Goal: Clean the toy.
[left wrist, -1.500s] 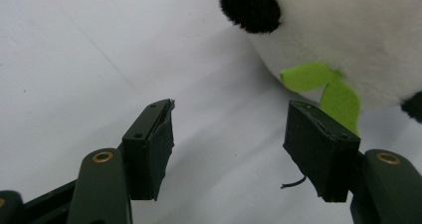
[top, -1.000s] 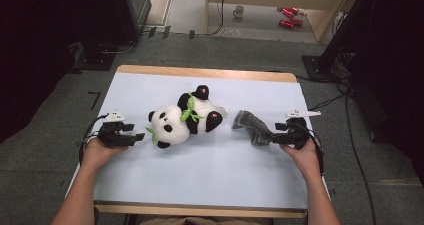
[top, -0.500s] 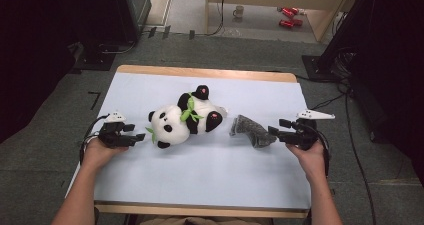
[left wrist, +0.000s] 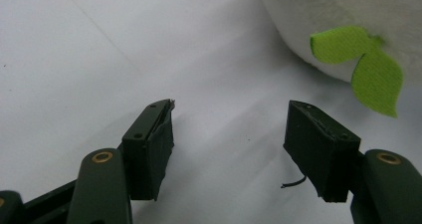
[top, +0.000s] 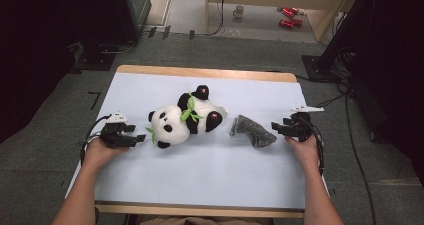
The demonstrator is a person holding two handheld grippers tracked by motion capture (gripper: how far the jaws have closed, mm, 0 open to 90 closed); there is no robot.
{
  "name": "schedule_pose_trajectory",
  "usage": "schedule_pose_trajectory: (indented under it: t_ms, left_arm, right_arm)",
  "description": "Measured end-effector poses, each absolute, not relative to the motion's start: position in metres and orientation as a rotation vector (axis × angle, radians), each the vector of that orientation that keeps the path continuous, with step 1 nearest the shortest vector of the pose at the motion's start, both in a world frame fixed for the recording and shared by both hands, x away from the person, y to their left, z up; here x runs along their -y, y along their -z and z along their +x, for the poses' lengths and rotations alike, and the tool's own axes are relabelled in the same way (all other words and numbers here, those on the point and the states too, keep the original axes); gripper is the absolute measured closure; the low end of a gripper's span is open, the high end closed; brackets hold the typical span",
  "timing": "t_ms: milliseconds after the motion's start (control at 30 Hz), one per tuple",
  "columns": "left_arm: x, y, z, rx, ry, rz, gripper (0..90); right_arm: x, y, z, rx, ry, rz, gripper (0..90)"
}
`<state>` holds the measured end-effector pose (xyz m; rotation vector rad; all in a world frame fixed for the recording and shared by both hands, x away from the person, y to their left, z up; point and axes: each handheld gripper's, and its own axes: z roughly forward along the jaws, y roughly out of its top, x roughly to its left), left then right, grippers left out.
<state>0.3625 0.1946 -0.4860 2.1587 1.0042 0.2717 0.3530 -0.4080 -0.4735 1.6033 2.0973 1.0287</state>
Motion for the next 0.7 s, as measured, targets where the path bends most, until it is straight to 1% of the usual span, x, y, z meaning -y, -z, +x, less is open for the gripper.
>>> schedule_pose_trajectory:
  t_ms: [133, 167, 333, 700]
  left_arm:
    - [-0.195, 0.486, 0.363, -1.003, -0.274, 2.158, 35.3]
    - [-0.195, 0.487, 0.362, -1.002, -0.274, 2.159, 35.1]
    - [-0.194, 0.488, 0.362, -0.997, -0.267, 2.154, 31.1]
    - [-0.193, 0.488, 0.361, -0.994, -0.270, 2.154, 29.2]
  right_arm:
    - [0.415, 0.487, 0.359, -2.086, -0.959, 1.682, 40.0]
    - [0.416, 0.488, 0.359, -2.085, -0.956, 1.677, 41.7]
    - [0.416, 0.490, 0.358, -2.057, -0.968, 1.674, 41.8]
    - [0.412, 0.494, 0.353, -2.017, -0.968, 1.643, 41.4]
